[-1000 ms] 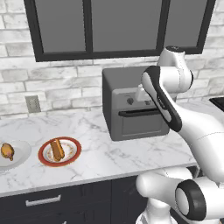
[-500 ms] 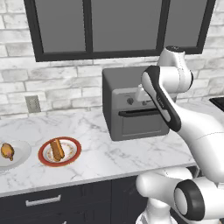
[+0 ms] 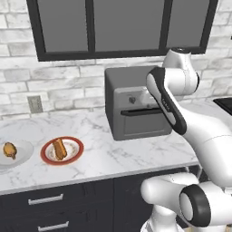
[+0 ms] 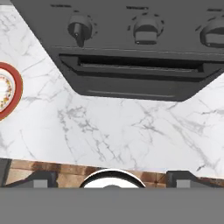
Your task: Open the toaster oven door. Place the hotdog bun on the top rack in the toaster oven and place the chicken drumstick on the bottom rack.
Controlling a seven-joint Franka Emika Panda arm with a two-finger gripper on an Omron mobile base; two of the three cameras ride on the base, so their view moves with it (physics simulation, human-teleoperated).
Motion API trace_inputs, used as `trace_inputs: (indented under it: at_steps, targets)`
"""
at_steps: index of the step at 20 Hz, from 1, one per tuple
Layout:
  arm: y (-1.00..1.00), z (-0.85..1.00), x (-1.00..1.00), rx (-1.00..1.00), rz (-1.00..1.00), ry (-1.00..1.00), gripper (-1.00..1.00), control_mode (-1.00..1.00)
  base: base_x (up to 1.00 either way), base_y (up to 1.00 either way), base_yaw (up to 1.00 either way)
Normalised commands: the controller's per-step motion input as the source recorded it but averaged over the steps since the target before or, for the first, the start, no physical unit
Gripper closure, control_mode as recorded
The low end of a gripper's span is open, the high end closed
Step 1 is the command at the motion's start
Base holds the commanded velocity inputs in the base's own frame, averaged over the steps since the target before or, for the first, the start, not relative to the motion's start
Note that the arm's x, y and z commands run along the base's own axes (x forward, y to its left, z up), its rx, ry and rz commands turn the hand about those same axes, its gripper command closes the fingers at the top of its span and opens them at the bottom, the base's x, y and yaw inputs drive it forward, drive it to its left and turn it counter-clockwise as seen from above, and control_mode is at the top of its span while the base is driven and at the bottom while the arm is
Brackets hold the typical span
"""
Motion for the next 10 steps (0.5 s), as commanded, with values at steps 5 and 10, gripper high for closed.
trace_inputs:
  at_steps: [5,10]
  targets:
    - [0.00,0.00,0.00,0.00,0.00,0.00,-1.00,1.00,-0.30,0.55,0.00]
    - [0.00,0.00,0.00,0.00,0.00,0.00,-1.00,1.00,0.03,0.76,0.00]
